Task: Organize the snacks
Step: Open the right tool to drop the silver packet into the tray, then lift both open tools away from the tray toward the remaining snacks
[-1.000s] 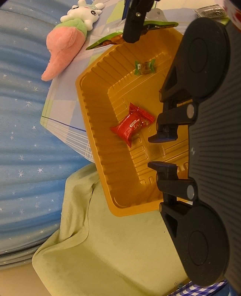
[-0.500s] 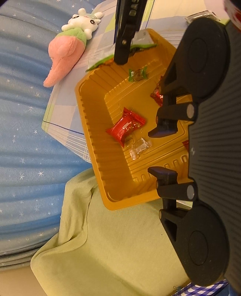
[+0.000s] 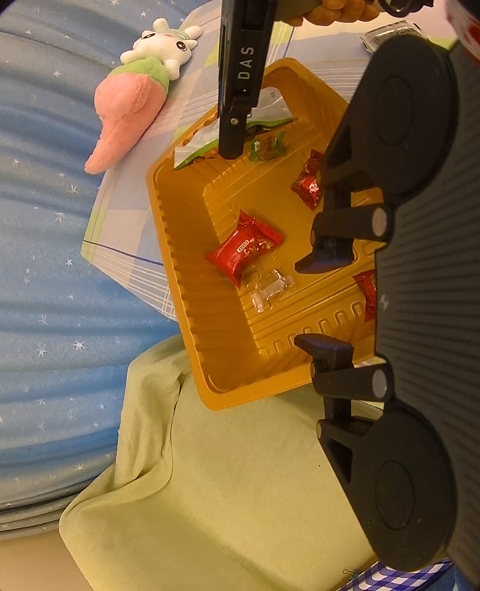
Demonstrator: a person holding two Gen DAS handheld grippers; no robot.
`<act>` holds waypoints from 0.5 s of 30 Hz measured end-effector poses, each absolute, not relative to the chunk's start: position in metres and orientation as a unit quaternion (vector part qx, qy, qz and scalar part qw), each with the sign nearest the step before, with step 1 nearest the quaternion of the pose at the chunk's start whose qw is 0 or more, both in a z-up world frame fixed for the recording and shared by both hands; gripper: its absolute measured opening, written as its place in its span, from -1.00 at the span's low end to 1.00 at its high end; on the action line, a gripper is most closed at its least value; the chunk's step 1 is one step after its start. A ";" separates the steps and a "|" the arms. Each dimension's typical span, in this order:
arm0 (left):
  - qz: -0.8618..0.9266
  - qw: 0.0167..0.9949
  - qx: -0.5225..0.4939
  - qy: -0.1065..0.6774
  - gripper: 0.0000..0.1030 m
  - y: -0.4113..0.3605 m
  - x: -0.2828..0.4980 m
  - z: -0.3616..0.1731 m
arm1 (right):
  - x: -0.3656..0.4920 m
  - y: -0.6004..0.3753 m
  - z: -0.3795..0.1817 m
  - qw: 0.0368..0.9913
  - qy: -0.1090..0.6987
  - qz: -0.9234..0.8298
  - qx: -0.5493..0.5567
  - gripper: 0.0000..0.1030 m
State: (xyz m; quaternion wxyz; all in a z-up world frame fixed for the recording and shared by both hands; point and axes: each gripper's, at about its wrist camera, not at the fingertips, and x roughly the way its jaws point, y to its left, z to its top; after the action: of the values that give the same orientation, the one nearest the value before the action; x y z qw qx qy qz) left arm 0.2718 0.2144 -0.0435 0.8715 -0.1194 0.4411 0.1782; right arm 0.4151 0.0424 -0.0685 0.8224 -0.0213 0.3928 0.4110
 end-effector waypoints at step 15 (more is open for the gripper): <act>0.177 0.879 -0.110 0.430 -0.05 0.201 0.256 -0.031 | 0.397 0.024 -0.052 0.826 0.389 0.407 0.006 0.16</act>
State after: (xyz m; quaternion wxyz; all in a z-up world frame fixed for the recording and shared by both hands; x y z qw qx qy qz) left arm 0.2557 0.2013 -0.0312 0.8786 -0.1099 0.4299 0.1768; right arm 0.3966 0.0239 -0.0523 0.8264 0.0055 0.3893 0.4067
